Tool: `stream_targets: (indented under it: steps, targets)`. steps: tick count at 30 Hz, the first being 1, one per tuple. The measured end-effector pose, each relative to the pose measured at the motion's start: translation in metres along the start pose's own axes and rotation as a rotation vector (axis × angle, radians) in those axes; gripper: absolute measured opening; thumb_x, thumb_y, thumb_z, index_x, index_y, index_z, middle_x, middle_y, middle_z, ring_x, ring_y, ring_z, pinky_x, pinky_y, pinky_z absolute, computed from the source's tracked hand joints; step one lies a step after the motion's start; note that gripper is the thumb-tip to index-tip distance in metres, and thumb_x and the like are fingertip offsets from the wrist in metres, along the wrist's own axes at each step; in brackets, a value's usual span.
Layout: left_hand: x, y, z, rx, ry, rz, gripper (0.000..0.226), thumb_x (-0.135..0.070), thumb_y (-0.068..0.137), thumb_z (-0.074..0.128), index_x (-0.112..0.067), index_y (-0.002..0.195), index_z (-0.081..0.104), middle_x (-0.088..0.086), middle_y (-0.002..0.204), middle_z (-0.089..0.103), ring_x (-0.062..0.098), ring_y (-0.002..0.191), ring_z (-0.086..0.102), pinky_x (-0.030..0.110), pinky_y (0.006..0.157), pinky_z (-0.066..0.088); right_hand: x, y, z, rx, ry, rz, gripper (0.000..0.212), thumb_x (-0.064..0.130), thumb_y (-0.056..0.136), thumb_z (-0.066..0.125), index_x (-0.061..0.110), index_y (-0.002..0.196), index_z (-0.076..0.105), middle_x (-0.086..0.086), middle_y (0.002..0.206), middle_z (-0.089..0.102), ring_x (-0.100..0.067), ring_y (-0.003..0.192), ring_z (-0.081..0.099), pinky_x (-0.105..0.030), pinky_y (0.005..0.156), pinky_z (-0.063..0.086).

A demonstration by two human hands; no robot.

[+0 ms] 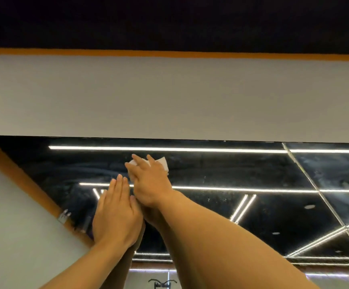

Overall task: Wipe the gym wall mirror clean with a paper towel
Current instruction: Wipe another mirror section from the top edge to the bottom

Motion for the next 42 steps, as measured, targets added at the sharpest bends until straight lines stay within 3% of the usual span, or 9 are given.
stream_targets:
  steps: [7, 12, 16, 21, 26, 29, 33, 37, 42]
  targets:
    - [0.012, -0.004, -0.014, 0.056, -0.026, 0.106, 0.077, -0.049, 0.088, 0.01, -0.019, 0.158, 0.013, -0.007, 0.166, 0.009, 0.005, 0.152, 0.004, 0.023, 0.119, 0.001, -0.109, -0.051, -0.042, -0.245, 0.031, 0.264, 0.045, 0.01, 0.099, 0.051, 0.029, 0.14, 0.049, -0.006, 0.158, 0.03, -0.03, 0.144, 0.027, -0.04, 0.114, 0.031]
    - [0.018, -0.003, -0.018, 0.084, -0.027, 0.167, 0.078, -0.053, 0.088, 0.012, -0.022, 0.159, 0.014, -0.012, 0.164, 0.009, -0.004, 0.142, -0.001, 0.019, 0.115, 0.0, -0.209, -0.135, -0.068, -0.318, -0.031, 0.64, 0.048, 0.011, 0.104, 0.043, 0.022, 0.151, 0.039, -0.007, 0.166, 0.013, -0.034, 0.153, 0.003, -0.051, 0.123, 0.012]
    - [0.019, -0.005, -0.016, 0.065, -0.011, 0.177, 0.077, -0.053, 0.089, 0.011, -0.021, 0.159, 0.013, -0.01, 0.165, 0.009, -0.003, 0.143, -0.004, 0.02, 0.116, -0.003, -0.227, -0.165, -0.071, -0.405, 0.026, 0.79, 0.047, 0.018, 0.106, 0.04, 0.013, 0.152, 0.037, -0.012, 0.165, 0.019, -0.037, 0.151, 0.012, -0.055, 0.123, 0.015]
    - [0.016, -0.008, -0.015, 0.074, -0.003, 0.157, 0.076, -0.054, 0.088, 0.005, -0.025, 0.158, 0.002, -0.011, 0.166, -0.002, -0.001, 0.144, -0.011, 0.021, 0.116, -0.008, -0.181, -0.12, -0.059, -0.423, -0.024, 0.779, 0.05, 0.019, 0.102, 0.049, 0.017, 0.151, 0.038, -0.009, 0.163, 0.023, -0.036, 0.146, 0.024, -0.054, 0.118, 0.026]
    - [0.018, -0.014, -0.017, 0.035, 0.034, 0.087, 0.08, -0.057, 0.086, -0.008, -0.023, 0.158, -0.005, -0.008, 0.165, -0.011, 0.004, 0.148, -0.014, 0.027, 0.121, -0.009, -0.081, -0.021, -0.028, -0.308, -0.013, 0.443, 0.05, 0.017, 0.097, 0.054, 0.016, 0.146, 0.042, -0.006, 0.163, 0.025, -0.034, 0.141, 0.033, -0.05, 0.113, 0.035]
    - [0.023, -0.015, -0.018, -0.002, 0.009, -0.026, 0.07, -0.051, 0.1, 0.009, -0.018, 0.16, -0.005, -0.001, 0.167, -0.011, 0.011, 0.153, -0.01, 0.031, 0.125, -0.004, -0.002, 0.019, -0.001, -0.186, 0.047, 0.173, 0.052, 0.022, 0.101, 0.051, 0.019, 0.151, 0.036, -0.004, 0.165, 0.02, -0.034, 0.148, 0.021, -0.048, 0.121, 0.022]
    - [0.028, -0.014, -0.018, -0.055, -0.124, -0.018, 0.069, -0.046, 0.104, 0.037, -0.017, 0.16, 0.011, -0.001, 0.167, 0.012, 0.012, 0.154, 0.006, 0.031, 0.126, 0.0, 0.052, 0.029, 0.02, -0.044, 0.077, -0.005, 0.05, 0.031, 0.107, 0.04, 0.025, 0.156, 0.029, 0.002, 0.167, 0.014, -0.029, 0.153, 0.007, -0.046, 0.123, 0.008]
    - [0.029, -0.015, -0.016, -0.009, 0.018, -0.006, 0.071, -0.049, 0.097, 0.005, -0.018, 0.161, 0.0, -0.002, 0.168, -0.006, 0.01, 0.153, -0.008, 0.029, 0.124, -0.007, 0.013, 0.019, 0.003, -0.07, 0.09, 0.074, 0.063, 0.012, 0.097, 0.057, 0.028, 0.154, 0.032, 0.001, 0.166, 0.012, -0.028, 0.151, 0.011, -0.048, 0.121, 0.023]
    - [0.029, -0.015, -0.017, 0.011, 0.039, 0.011, 0.08, -0.047, 0.087, 0.0, -0.016, 0.16, 0.001, -0.003, 0.168, -0.006, 0.009, 0.153, -0.009, 0.026, 0.121, -0.011, -0.099, -0.026, -0.037, -0.249, 0.036, 0.426, 0.058, 0.006, 0.097, 0.052, 0.027, 0.149, 0.038, -0.001, 0.167, 0.008, -0.031, 0.154, 0.004, -0.046, 0.122, 0.017]
Point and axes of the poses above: each hand's wrist, its own y-axis towards the middle knuckle, its own z-axis out of the palm, x = y × z, the point moved 4 cm from there along y, towards the middle knuckle
